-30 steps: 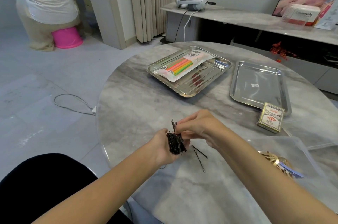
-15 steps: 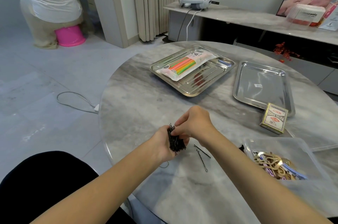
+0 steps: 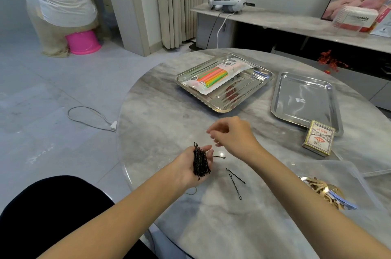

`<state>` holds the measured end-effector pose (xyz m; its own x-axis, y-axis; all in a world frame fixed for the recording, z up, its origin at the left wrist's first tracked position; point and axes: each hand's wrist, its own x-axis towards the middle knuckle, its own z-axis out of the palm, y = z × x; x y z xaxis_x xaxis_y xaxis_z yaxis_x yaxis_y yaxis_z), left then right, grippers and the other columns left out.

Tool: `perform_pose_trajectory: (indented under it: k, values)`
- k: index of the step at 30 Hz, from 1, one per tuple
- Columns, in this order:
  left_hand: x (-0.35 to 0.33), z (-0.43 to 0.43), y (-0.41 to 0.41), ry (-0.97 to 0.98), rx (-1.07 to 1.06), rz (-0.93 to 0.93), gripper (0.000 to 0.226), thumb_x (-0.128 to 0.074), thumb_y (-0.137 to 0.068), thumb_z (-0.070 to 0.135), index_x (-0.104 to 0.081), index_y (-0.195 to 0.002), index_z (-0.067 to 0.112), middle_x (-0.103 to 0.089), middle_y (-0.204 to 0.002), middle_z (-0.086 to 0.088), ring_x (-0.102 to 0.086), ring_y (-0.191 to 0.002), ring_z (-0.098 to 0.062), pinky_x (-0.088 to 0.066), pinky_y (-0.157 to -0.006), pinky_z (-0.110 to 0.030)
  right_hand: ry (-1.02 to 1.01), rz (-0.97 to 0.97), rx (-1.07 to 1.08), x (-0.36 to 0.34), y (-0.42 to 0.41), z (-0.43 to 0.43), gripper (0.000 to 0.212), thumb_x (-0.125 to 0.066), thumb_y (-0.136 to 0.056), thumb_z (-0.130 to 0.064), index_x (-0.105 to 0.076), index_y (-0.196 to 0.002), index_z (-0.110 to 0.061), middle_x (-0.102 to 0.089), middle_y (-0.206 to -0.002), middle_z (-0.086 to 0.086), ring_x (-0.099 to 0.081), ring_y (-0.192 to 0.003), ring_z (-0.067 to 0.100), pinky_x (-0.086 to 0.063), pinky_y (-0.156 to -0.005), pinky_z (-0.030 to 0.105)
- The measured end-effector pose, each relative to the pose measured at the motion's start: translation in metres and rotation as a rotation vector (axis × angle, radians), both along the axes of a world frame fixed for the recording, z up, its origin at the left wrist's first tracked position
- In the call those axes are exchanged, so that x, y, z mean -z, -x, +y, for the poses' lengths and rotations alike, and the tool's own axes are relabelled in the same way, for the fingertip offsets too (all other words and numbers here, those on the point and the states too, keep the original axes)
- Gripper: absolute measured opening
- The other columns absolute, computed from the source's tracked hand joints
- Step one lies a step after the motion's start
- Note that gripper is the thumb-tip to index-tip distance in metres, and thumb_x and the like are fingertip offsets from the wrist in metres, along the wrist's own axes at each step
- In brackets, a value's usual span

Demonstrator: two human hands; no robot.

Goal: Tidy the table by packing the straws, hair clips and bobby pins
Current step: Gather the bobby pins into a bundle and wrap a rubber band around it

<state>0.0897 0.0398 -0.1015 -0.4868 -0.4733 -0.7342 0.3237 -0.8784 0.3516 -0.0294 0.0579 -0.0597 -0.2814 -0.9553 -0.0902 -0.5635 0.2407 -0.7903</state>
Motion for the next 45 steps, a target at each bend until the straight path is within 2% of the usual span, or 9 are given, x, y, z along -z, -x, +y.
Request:
perform_pose_trajectory:
  k: [3, 8, 13, 19, 26, 35, 39, 42, 45]
  values:
    - [0.002, 0.000, 0.000, -0.011, -0.021, -0.002, 0.033, -0.028, -0.096, 0.010, -0.058, -0.086, 0.006, -0.057, -0.051, -0.004, -0.052, -0.035, -0.010, -0.040, -0.036, -0.013, -0.147, -0.080, 0.016, 0.019, 0.007, -0.012, 0.021, -0.054, -0.093, -0.021, -0.068, -0.098, -0.006, -0.067, -0.089, 0.007, -0.064, -0.086, 0.021, -0.053, -0.087, 0.038]
    - [-0.003, 0.002, 0.000, 0.018, 0.020, 0.030, 0.038, -0.031, -0.094, 0.008, -0.061, -0.070, 0.007, -0.055, -0.048, -0.001, -0.051, -0.033, -0.006, -0.038, -0.035, -0.013, -0.445, -0.651, 0.086, 0.033, -0.002, -0.021, 0.023, -0.058, -0.093, -0.020, -0.058, -0.106, -0.001, -0.062, -0.080, 0.011, -0.054, -0.038, 0.010, -0.049, -0.043, 0.018]
    - [-0.002, 0.001, -0.003, 0.003, 0.036, 0.016, 0.029, -0.037, -0.095, 0.011, -0.054, -0.071, 0.009, -0.052, -0.047, -0.001, -0.049, -0.032, -0.006, -0.035, -0.035, -0.012, -0.545, -0.526, 0.052, 0.038, -0.007, -0.032, 0.021, -0.076, -0.079, -0.025, -0.065, -0.086, -0.008, -0.059, -0.058, 0.000, -0.050, -0.038, 0.008, -0.045, -0.041, 0.018]
    - [0.003, -0.002, -0.003, -0.009, 0.031, -0.004, 0.040, -0.037, -0.099, 0.022, -0.054, -0.065, 0.009, -0.053, -0.048, 0.000, -0.049, -0.032, -0.006, -0.034, -0.036, -0.011, -0.463, -0.562, -0.007, 0.035, -0.007, -0.032, 0.024, -0.072, -0.081, -0.007, -0.070, -0.105, -0.008, -0.052, -0.041, -0.004, -0.044, -0.031, 0.005, -0.042, -0.038, 0.013]
    - [-0.003, -0.002, -0.001, 0.051, 0.077, 0.042, 0.048, -0.037, -0.097, 0.019, -0.058, -0.054, 0.009, -0.051, -0.049, 0.001, -0.047, -0.033, -0.004, -0.032, -0.035, -0.012, -0.434, -0.565, -0.070, 0.033, -0.006, -0.030, 0.029, -0.047, -0.092, -0.006, -0.069, -0.110, -0.012, -0.042, -0.050, -0.004, -0.039, -0.038, 0.007, -0.037, -0.042, 0.013]
    - [-0.009, 0.002, -0.002, 0.053, 0.133, 0.065, 0.030, -0.040, -0.094, 0.021, -0.052, -0.068, 0.013, -0.052, -0.055, 0.001, -0.048, -0.037, -0.005, -0.033, -0.037, -0.013, -0.393, -0.697, -0.007, 0.040, -0.003, -0.030, 0.020, -0.058, -0.092, -0.008, -0.066, -0.111, -0.008, -0.041, -0.036, -0.009, -0.038, -0.030, 0.003, -0.034, -0.034, 0.014]
    - [-0.012, 0.003, -0.004, 0.022, 0.120, 0.106, 0.032, -0.038, -0.094, 0.021, -0.055, -0.068, 0.012, -0.050, -0.059, 0.001, -0.048, -0.038, -0.006, -0.034, -0.039, -0.014, -0.269, -0.746, 0.085, 0.034, 0.000, -0.026, 0.020, -0.054, -0.092, -0.001, -0.064, -0.109, 0.004, -0.059, -0.059, 0.003, -0.048, -0.040, 0.006, -0.043, -0.038, 0.015]
    - [-0.009, 0.001, -0.005, -0.019, 0.049, 0.093, 0.028, -0.033, -0.096, 0.017, -0.055, -0.080, 0.009, -0.051, -0.058, -0.002, -0.049, -0.037, -0.009, -0.036, -0.039, -0.014, -0.063, -0.459, 0.026, 0.026, 0.006, -0.016, 0.020, -0.058, -0.089, -0.006, -0.069, -0.105, -0.011, -0.066, -0.072, 0.004, -0.057, -0.064, 0.011, -0.049, -0.062, 0.018]
    - [-0.007, -0.001, -0.005, -0.031, 0.011, 0.080, 0.031, -0.031, -0.097, 0.016, -0.054, -0.078, 0.007, -0.050, -0.059, -0.003, -0.049, -0.042, -0.010, -0.039, -0.040, -0.016, 0.095, -0.274, -0.092, 0.013, -0.001, 0.003, 0.020, -0.061, -0.083, -0.004, -0.070, -0.096, -0.017, -0.067, -0.066, 0.005, -0.066, -0.064, 0.013, -0.044, -0.061, 0.010]
